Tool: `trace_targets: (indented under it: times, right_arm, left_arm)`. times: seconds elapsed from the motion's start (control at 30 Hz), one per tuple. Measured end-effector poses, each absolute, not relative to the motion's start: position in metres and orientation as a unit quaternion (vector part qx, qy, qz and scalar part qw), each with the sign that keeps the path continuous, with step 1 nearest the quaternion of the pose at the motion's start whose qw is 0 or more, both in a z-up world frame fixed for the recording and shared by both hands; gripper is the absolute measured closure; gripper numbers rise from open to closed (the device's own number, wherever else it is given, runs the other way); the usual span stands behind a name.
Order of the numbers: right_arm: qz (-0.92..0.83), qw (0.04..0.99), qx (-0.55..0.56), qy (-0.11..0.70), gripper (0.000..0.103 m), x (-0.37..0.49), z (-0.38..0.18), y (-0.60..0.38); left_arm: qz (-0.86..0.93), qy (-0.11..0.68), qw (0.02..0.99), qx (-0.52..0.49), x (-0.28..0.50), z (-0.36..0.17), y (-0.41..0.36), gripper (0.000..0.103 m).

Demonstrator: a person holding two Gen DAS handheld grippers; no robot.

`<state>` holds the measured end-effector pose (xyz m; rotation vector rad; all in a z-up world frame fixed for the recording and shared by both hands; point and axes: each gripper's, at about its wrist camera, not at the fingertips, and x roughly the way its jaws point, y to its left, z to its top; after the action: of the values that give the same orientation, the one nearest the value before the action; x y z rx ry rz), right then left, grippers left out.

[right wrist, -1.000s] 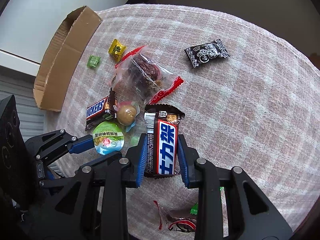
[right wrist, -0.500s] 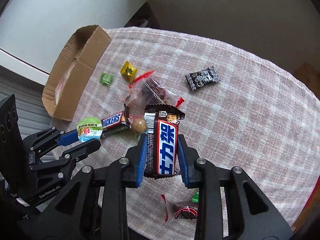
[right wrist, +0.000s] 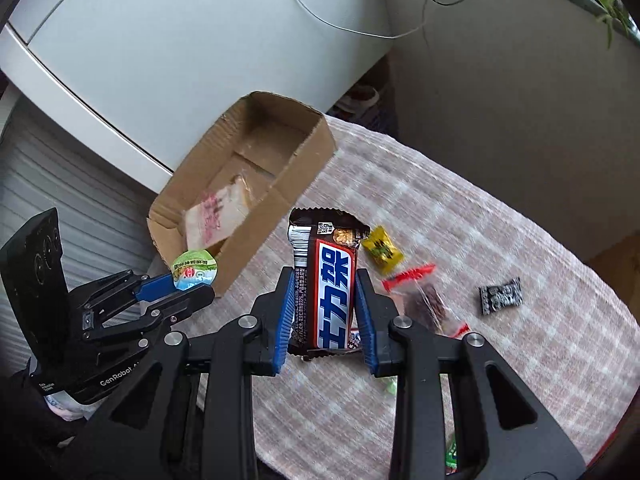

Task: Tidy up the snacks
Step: 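Carry both candies over the cardboard box and open both grippers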

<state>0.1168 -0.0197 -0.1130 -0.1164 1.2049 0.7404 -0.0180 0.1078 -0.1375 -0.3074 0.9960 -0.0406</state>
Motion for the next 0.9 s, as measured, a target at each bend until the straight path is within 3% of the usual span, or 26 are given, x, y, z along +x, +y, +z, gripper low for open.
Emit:
trace_targets:
  times: [0.9]
  right_arm:
    - [0.385,0.723,-0.121,0.56,0.073,0.162,-0.159,0.144]
  left_arm:
    - [0.114,0.458,0.863,-0.179,-0.027,-0.158,0.214,0.076]
